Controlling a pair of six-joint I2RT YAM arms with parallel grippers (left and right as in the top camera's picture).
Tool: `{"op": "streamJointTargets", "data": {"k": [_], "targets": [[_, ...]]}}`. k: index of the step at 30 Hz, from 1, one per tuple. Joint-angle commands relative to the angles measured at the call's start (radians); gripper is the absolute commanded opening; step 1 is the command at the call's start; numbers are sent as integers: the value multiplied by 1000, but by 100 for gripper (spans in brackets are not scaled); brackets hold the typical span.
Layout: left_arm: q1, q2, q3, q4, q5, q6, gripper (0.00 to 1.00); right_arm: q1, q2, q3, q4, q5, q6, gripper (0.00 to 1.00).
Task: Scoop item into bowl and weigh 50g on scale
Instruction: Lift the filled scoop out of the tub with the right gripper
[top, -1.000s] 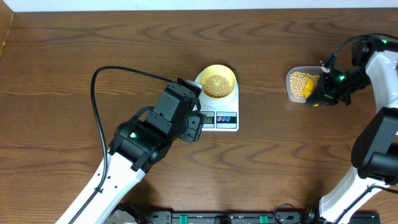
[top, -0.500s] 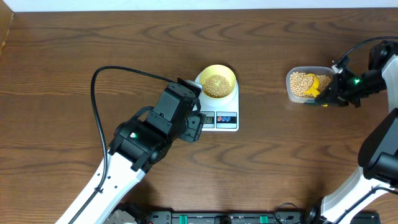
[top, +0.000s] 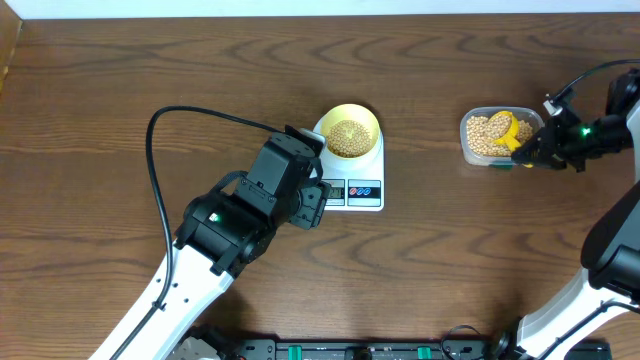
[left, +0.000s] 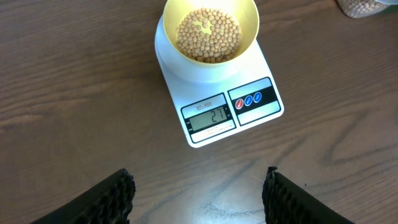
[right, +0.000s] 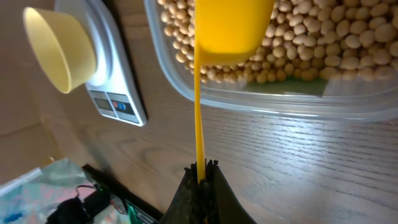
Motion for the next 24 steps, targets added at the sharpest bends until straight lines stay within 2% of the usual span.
{"op": "streamJointTargets", "data": {"k": [1, 16, 24], "targets": [[4, -8, 26, -2, -9, -5, 69, -23, 9, -6, 3, -94, -34, 1], [4, -8, 26, -2, -9, -5, 69, -50, 9, -6, 2, -290, -72, 1], [4, -8, 26, -2, -9, -5, 69, -50, 9, -6, -10, -318, -72, 1]]}}
